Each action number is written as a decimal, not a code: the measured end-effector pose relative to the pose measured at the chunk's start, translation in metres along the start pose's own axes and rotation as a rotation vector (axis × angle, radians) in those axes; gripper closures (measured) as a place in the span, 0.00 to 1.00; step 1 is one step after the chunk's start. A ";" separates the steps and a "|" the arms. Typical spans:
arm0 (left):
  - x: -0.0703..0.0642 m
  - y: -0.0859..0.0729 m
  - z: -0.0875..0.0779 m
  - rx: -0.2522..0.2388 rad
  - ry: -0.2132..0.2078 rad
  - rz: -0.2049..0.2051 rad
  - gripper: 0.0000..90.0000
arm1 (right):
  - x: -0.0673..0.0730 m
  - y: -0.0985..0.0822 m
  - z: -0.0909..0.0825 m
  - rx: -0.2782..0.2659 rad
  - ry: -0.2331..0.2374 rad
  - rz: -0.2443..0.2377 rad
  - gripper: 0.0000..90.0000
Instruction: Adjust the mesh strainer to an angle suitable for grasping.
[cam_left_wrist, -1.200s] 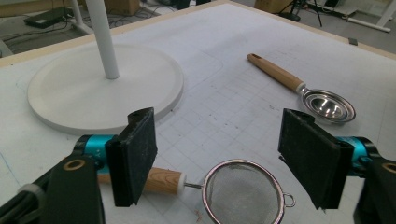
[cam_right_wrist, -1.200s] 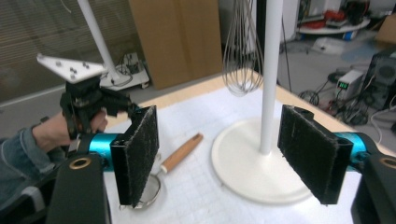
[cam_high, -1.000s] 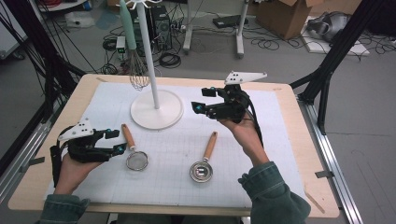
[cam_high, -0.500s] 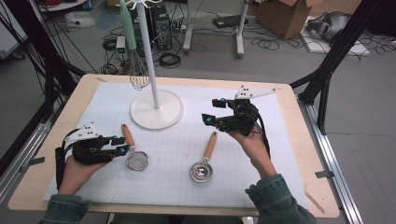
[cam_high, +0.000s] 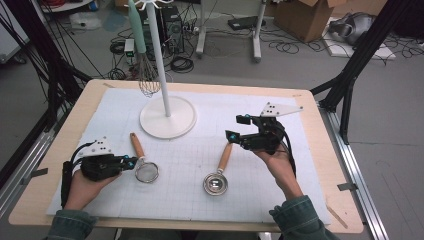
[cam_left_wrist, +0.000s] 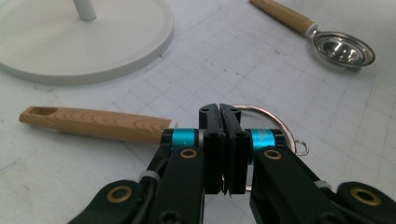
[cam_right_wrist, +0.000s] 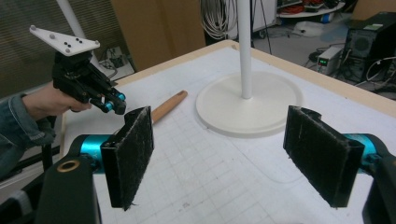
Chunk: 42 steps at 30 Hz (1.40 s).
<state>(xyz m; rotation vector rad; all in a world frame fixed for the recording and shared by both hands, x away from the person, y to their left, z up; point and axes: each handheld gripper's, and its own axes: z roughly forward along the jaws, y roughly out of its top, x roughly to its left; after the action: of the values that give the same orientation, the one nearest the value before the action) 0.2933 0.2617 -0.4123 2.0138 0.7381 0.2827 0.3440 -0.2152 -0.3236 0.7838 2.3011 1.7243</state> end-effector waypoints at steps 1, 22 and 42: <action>0.000 -0.001 0.000 0.008 0.002 0.000 0.98 | 0.001 -0.002 -0.001 0.003 0.000 0.002 0.26; 0.004 -0.020 0.006 0.084 0.012 -0.017 0.99 | 0.016 -0.024 -0.001 0.036 -0.026 -0.014 0.26; 0.010 -0.015 0.024 0.109 0.029 -0.027 0.98 | 0.017 -0.027 -0.001 0.043 -0.033 -0.021 0.26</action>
<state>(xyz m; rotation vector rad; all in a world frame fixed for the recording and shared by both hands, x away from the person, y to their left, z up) 0.3072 0.2568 -0.4387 2.1045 0.8134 0.2620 0.3209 -0.2133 -0.3451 0.7866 2.3235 1.6461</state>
